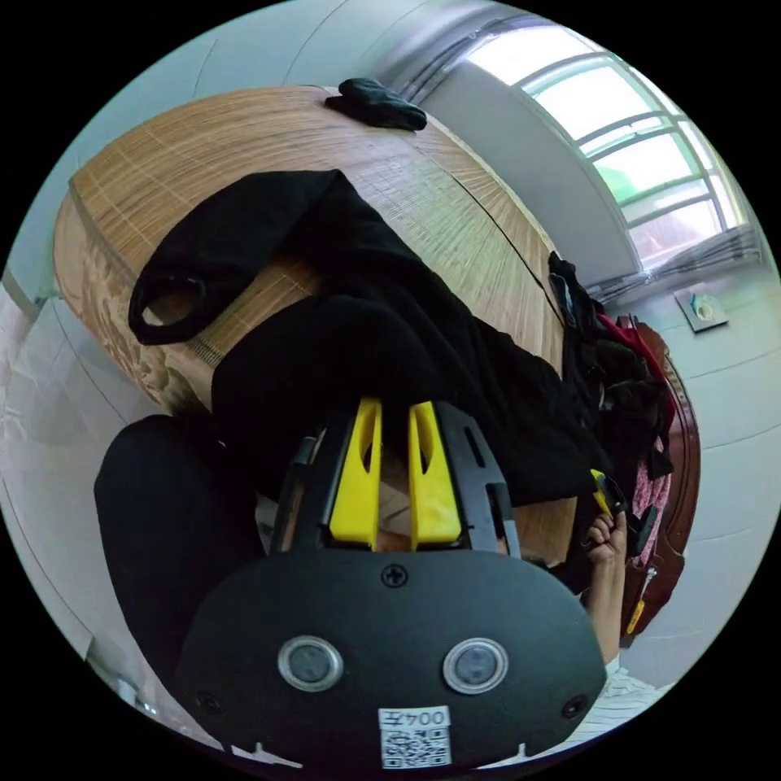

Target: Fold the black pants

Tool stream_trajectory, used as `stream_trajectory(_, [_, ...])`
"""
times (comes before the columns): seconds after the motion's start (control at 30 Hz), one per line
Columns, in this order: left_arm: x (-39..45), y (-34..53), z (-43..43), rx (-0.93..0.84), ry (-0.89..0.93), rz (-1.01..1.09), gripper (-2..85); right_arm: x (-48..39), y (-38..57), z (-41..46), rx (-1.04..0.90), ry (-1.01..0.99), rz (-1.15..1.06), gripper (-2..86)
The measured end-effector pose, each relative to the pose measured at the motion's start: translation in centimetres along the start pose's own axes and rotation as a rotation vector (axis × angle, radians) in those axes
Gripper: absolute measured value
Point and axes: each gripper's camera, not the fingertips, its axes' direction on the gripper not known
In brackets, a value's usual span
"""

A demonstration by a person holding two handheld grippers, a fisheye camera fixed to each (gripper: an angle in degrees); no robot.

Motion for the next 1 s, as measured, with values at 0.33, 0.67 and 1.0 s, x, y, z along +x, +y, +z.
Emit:
stream_trajectory(0.33, [4.8,4.5,7.7,-0.229,0.132,0.262,2.2,2.3,7.1,-8.4,-0.038,0.210,-0.013,7.9])
stream_trajectory(0.67, [0.8,11.2,0.3,-0.130,0.072,0.337,8.4,-17.4,6.6,-9.1,0.266,0.625,-0.348,8.2])
stream_trajectory(1.0, [0.7,15.4,5.0,-0.211,-0.260,0.472,14.1,-19.6,1.4,4.2,-0.312,0.437,-0.525,12.4])
